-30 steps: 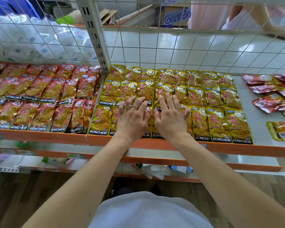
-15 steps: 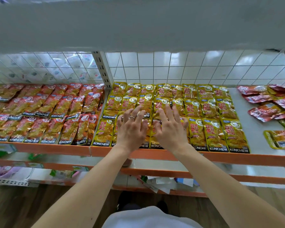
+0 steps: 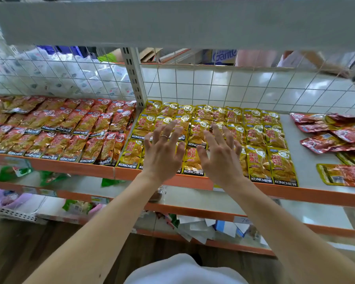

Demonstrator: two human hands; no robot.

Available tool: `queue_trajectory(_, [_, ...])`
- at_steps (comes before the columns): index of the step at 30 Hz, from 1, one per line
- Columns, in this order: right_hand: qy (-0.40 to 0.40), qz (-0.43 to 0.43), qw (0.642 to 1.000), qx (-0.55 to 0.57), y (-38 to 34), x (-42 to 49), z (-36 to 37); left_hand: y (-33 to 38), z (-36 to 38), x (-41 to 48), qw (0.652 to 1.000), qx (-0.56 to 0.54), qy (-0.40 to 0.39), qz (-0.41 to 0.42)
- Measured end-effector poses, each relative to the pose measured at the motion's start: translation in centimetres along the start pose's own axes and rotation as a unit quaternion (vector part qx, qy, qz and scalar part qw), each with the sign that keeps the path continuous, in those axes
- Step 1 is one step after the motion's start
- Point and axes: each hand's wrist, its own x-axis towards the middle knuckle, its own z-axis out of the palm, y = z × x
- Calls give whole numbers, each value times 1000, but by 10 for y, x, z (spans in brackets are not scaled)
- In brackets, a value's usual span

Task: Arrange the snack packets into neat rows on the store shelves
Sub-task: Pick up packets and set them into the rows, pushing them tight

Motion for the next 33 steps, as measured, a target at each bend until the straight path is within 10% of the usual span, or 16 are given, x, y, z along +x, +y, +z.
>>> queue_trajectory(33, [15,-58,998,2,-21,-175,-76,66,-99,-172,998,14,-43,-47])
